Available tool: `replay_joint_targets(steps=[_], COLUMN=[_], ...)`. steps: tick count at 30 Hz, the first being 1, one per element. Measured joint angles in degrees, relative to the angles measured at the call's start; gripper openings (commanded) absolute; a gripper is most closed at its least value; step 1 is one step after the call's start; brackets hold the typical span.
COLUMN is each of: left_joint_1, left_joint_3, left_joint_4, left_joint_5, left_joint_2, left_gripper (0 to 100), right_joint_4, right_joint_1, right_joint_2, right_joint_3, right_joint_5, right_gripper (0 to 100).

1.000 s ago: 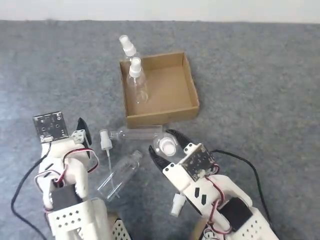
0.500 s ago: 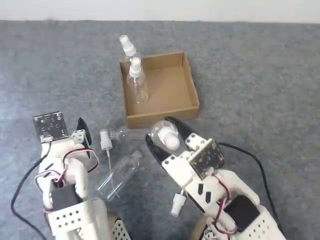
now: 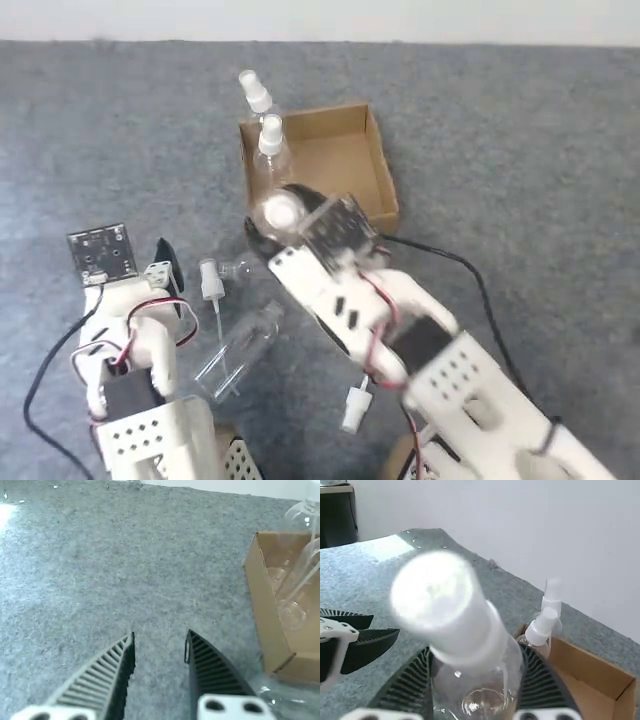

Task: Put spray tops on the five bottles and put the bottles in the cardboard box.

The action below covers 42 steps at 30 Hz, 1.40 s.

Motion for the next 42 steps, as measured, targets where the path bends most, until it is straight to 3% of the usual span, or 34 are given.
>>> replay_joint_targets(steps=[9, 17, 42], left_joint_1=[0.0, 0.0, 0.0], left_joint_3=[0.0, 0.0, 0.0], left_joint_4=[0.0, 0.0, 0.0], left_joint_5=[0.0, 0.0, 0.0], left_joint_2=[0.0, 0.0, 0.0], left_gripper=[15, 15, 15], right_joint_4=[-7.3, -10.81, -10.9], right_joint_1=[1.85, 5.36, 5.98], right_joint_2=[22.33, 34.9, 53.89], right_joint_3=[-10.37, -16.79, -24.53], right_joint_5=[0.0, -6.95, -7.38], right_gripper=[3.7, 3.7, 5.4])
